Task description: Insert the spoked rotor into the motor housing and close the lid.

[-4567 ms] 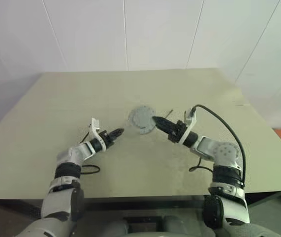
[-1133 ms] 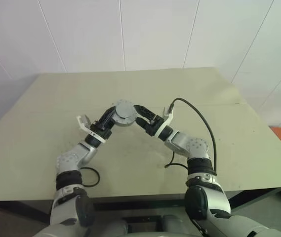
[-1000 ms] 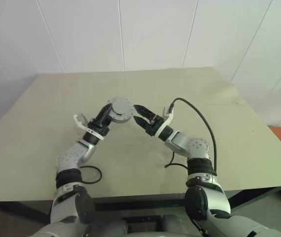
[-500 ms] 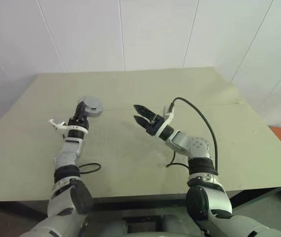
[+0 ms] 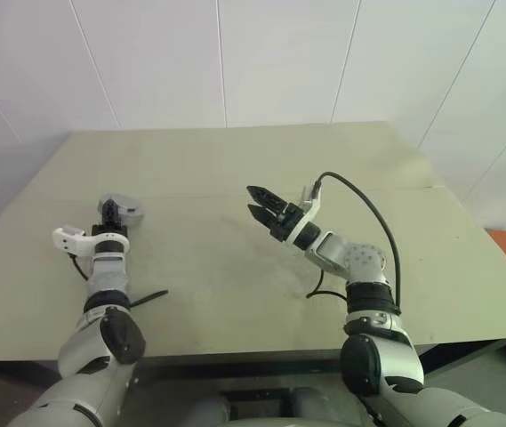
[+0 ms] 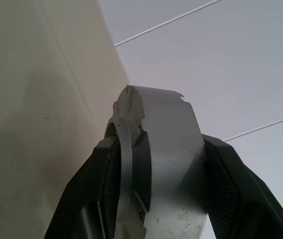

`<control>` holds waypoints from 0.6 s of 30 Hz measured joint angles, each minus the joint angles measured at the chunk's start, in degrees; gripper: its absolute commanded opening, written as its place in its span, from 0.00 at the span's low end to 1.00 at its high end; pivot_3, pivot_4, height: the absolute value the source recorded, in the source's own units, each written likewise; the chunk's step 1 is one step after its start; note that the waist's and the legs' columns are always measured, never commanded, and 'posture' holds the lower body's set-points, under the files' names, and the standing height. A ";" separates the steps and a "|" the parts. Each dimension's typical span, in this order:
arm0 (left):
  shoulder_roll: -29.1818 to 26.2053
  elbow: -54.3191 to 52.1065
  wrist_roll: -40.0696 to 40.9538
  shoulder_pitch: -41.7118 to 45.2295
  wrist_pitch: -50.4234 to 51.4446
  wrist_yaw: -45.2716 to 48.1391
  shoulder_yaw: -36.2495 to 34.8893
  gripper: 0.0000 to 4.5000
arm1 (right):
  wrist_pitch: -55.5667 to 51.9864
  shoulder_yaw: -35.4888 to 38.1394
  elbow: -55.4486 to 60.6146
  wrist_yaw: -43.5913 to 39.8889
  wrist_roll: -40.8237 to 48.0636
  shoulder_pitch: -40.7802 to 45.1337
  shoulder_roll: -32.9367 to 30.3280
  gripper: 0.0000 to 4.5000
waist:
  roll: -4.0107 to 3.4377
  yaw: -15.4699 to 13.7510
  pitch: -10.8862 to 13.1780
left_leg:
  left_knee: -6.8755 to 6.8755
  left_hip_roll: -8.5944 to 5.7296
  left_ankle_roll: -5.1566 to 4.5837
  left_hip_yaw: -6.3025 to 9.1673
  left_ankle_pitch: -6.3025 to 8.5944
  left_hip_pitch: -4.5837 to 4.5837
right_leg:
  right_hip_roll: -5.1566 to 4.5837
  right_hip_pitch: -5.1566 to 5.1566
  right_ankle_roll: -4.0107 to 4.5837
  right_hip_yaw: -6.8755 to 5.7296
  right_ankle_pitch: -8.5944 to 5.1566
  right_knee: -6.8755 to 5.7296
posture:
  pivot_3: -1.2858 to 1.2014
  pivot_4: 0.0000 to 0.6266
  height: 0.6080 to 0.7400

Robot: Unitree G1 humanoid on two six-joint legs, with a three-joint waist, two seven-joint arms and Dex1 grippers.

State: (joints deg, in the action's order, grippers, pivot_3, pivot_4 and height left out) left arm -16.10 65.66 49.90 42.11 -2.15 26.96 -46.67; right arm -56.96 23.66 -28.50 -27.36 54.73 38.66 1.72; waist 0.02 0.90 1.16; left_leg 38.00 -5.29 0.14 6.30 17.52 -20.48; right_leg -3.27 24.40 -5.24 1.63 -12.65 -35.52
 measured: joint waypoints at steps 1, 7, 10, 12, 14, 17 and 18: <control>-0.03 0.39 -0.52 0.04 -0.32 -0.16 0.07 0.47 | 0.00 -0.07 0.20 0.00 0.00 -0.05 -0.06 0.86 | 0.00 0.03 0.00 | 0.00 0.00 0.00 0.00 0.00 0.00 | 0.00 0.00 0.00 0.00 0.00 0.00 | 0.52 0.00 1.00; 0.17 1.08 -2.28 0.20 -1.98 -3.35 0.53 0.47 | 0.16 -0.46 0.68 0.00 -0.02 -0.42 -0.10 0.86 | 0.00 0.13 -0.02 | 0.00 0.00 0.00 -0.02 0.00 0.11 | 0.00 -0.03 0.00 0.01 0.00 -0.12 | 0.52 0.00 1.00; 0.57 0.26 -3.10 0.14 -2.55 -5.24 0.76 0.60 | 0.33 -0.69 0.69 0.00 -0.03 -0.53 -0.09 0.87 | -0.01 0.21 -0.04 | 0.01 -0.01 0.00 -0.03 0.00 0.23 | 0.01 -0.04 0.00 0.02 0.00 -0.27 | 0.52 0.00 1.00; 0.81 -0.56 -4.12 -1.49 -3.28 -8.55 0.96 0.73 | 0.46 -0.79 0.70 0.00 -0.04 -0.61 -0.15 0.87 | -0.07 0.29 -0.07 | 0.01 -0.01 0.00 -0.06 0.00 0.36 | 0.02 -0.04 0.00 0.03 0.00 -0.39 | 0.52 0.00 1.00; 1.65 -2.14 -4.96 -2.43 -3.43 -10.43 1.77 0.87 | 0.59 -0.83 0.70 0.00 -0.16 -0.77 -0.40 0.87 | -0.08 0.09 -0.10 | 0.03 -0.01 0.01 -0.06 0.00 0.40 | 0.03 -0.06 0.00 0.03 0.00 -0.43 | 0.52 0.00 1.00; 3.13 -5.80 -6.50 -3.32 -3.21 -14.58 3.33 0.99 | 0.65 -1.38 0.71 -0.06 -0.30 -0.77 -0.28 0.87 | -0.22 0.25 -0.20 | 0.03 -0.02 0.01 -0.14 0.00 0.58 | 0.03 -0.19 0.00 0.12 -0.01 -0.47 | 0.52 0.00 1.00; 3.55 -6.96 -7.05 -3.73 -2.99 -15.83 3.86 0.99 | 0.70 -1.41 0.71 -0.07 -0.42 -0.77 -0.31 0.87 | -0.24 0.31 -0.21 | 0.02 -0.02 0.01 -0.17 0.00 0.64 | 0.04 -0.23 0.00 0.15 -0.01 -0.48 | 0.52 0.00 1.00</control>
State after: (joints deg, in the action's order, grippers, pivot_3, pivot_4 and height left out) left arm -12.55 58.71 42.85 38.38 -5.15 11.13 -42.80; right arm -56.26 22.25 -27.79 -27.43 54.31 37.89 1.41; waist -0.22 1.21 0.95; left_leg 38.02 -5.31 0.15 6.12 17.53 -19.84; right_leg -3.23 24.17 -5.24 1.78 -12.65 -36.00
